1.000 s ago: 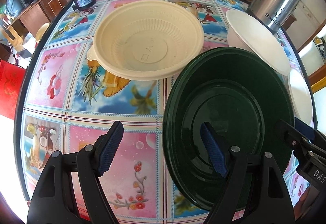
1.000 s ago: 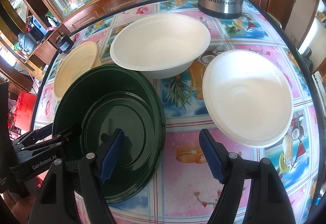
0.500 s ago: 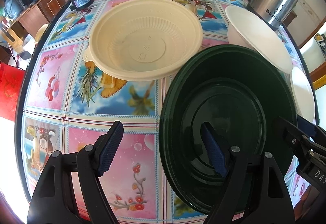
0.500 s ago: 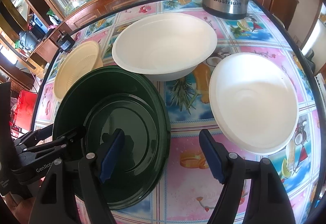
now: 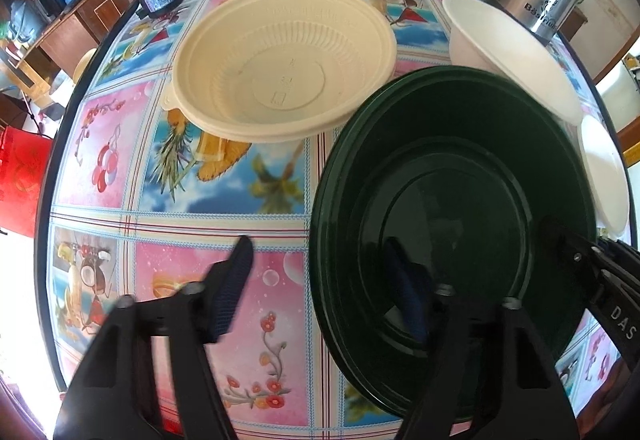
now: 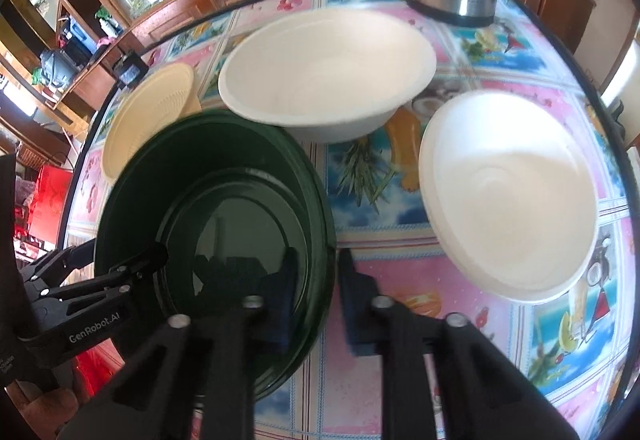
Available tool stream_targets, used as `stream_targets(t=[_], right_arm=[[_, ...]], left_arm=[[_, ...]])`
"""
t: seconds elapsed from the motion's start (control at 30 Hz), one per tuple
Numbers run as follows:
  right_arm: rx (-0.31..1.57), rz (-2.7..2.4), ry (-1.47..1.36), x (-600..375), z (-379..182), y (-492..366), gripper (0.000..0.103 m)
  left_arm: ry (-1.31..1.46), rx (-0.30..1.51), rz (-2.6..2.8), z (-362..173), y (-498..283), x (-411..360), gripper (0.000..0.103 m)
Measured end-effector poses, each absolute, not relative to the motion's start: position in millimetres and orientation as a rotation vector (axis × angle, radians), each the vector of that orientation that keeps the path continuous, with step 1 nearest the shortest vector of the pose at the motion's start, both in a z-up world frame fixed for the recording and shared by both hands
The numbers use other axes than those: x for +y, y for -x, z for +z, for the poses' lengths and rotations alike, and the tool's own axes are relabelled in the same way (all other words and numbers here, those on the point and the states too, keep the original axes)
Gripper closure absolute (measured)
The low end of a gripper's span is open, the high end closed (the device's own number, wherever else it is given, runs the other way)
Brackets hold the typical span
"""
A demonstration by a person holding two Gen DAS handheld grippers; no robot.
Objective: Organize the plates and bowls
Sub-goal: 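Close the right gripper on the green bowl rim while the left gripper grips the opposite rim, then lift the green bowl with both grippers and carry it over the red plates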
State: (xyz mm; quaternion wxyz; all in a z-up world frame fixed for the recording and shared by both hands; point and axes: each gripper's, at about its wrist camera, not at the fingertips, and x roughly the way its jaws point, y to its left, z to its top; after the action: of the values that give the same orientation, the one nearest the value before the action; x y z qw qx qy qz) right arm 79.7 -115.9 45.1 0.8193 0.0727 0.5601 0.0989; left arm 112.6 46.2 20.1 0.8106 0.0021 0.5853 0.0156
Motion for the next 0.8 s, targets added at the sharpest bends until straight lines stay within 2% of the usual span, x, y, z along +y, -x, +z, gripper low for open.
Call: stream_targets(t=[0.03, 0.2, 0.8], right_arm=[[1.188, 0.210, -0.149, -115.5, 46.0, -78.6, 0.089], [1.185, 0.225, -0.148, -115.4, 47.1, -75.4, 0.090], [1.165, 0.228, -0.141, -114.8, 56.7, -59.2, 0.091]], left_arm=[[-0.005, 1.254, 0.033, 19.4, -112.1, 45.9, 0.059], [-0.011, 1.265, 0.024, 16.6, -107.3, 42.3, 0.077], [-0.016, 1.239, 0.014, 33.1, -86.2, 38.5, 0.078]])
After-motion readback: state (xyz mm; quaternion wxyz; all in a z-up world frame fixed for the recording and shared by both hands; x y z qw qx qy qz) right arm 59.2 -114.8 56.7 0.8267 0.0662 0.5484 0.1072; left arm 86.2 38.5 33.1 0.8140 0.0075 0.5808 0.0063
